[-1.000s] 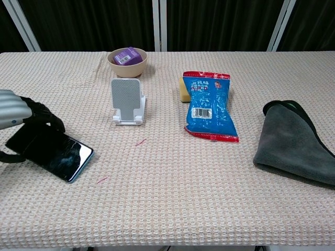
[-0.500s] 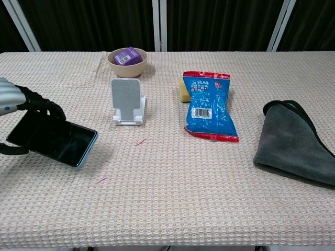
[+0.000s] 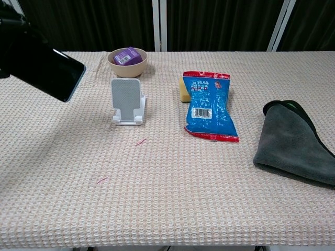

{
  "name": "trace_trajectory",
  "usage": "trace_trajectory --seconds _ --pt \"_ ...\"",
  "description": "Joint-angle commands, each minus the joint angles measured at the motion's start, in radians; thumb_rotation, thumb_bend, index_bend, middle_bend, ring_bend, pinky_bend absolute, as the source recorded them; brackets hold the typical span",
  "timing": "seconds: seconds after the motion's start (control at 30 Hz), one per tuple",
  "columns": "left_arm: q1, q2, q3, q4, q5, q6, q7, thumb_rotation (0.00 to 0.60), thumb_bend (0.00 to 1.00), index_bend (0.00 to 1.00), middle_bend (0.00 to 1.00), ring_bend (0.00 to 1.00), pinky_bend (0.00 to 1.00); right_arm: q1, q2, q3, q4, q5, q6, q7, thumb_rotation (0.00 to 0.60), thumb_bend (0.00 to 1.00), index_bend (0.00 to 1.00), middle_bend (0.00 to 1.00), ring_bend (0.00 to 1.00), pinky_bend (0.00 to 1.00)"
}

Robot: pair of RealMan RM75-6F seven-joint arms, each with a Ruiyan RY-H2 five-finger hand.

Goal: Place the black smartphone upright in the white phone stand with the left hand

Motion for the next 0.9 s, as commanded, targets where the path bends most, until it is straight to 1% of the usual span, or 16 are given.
trace_trajectory --seconds 0.03,0.13,0.37,0.5,0.7,0.8,0.9 --pt "-0.081 0.066 -0.037 -0.074 0.110 -0.044 0.184 0.600 0.39 0.62 0.69 0.60 0.62 -0.005 0.004 0.010 -0.002 0.010 0.010 0.004 0.600 0.42 0.00 0.00 0.00 0.00" --pt "-0.138 0.073 -0.053 -0.100 0.163 -0.104 0.268 0.600 0.40 0.62 0.69 0.60 0.62 -0.012 0.005 0.019 -0.001 0.027 0.019 0.019 0.600 0.43 0.00 0.00 0.00 0.00" --pt "-0.255 0.026 -0.092 -0.070 0.200 -0.280 0.424 0.600 0.42 0.63 0.69 0.60 0.62 -0.030 -0.008 0.025 0.024 0.056 0.032 0.063 0.600 0.43 0.00 0.00 0.00 0.00" --pt "-0.296 0.001 -0.119 -0.070 0.203 -0.332 0.501 0.600 0.43 0.64 0.70 0.60 0.62 -0.038 -0.013 0.032 0.043 0.076 0.034 0.088 0.600 0.43 0.00 0.00 0.00 0.00" --pt "-0.354 0.003 -0.129 -0.116 0.228 -0.418 0.583 0.600 0.43 0.67 0.70 0.60 0.62 -0.040 -0.017 0.037 0.060 0.088 0.030 0.109 0.600 0.43 0.00 0.00 0.00 0.00" --pt "-0.382 -0.004 -0.131 -0.128 0.247 -0.455 0.623 0.600 0.44 0.67 0.70 0.60 0.62 -0.039 -0.021 0.039 0.066 0.091 0.028 0.116 0.600 0.43 0.00 0.00 0.00 0.00" --pt "-0.399 -0.021 -0.141 -0.129 0.241 -0.486 0.653 0.600 0.43 0.67 0.70 0.60 0.61 -0.040 -0.024 0.040 0.071 0.094 0.026 0.122 0.600 0.43 0.00 0.00 0.00 0.00"
